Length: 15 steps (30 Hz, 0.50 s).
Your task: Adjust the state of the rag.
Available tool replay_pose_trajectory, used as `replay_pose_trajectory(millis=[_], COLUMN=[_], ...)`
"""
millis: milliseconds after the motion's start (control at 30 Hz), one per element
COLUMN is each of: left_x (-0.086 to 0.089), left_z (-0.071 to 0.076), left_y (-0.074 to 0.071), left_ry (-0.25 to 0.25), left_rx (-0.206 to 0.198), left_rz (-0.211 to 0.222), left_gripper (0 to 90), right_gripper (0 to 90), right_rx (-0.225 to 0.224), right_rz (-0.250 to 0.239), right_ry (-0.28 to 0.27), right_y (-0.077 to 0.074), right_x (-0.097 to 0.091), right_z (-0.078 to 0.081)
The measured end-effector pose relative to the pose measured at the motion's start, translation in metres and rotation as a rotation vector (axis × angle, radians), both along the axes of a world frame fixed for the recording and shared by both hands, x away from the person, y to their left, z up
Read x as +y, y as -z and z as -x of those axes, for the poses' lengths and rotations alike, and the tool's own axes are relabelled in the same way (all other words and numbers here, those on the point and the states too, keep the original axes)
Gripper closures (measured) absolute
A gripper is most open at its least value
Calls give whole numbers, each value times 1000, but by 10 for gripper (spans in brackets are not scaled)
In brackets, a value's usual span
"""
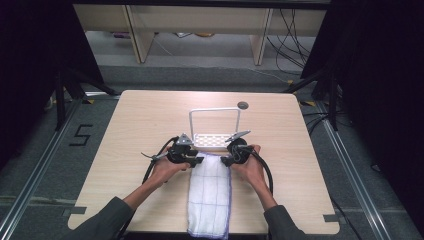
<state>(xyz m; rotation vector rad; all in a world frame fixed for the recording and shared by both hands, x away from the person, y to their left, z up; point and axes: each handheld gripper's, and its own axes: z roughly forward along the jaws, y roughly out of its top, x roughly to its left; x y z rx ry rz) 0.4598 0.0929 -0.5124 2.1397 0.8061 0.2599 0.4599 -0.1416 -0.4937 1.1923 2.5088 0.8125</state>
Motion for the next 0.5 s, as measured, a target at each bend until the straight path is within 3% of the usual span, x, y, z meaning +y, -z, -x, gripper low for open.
replay_pose_trajectory(millis=[67, 200, 267, 400, 500], left_x=[0, 3, 4, 4, 6], left_z=[0, 0, 0, 1, 0], left_y=[0, 0, 0, 0, 0], left_ry=[12, 31, 37, 50, 51], left_rx=[-9, -35, -37, -43, -42], left_rz=[-18, -23, -28, -25, -21], left_gripper=[631, 790, 818, 843, 851], right_gripper=[514, 500, 499, 476, 449], right_rx=[2, 7, -21, -13, -8], right_rz=[3, 0, -18, -42, -31], right_ry=[2, 5, 11, 30, 22], right_y=[2, 1, -3, -9, -3], right_x=[1, 0, -1, -3, -2], right_z=[0, 1, 1, 3, -1])
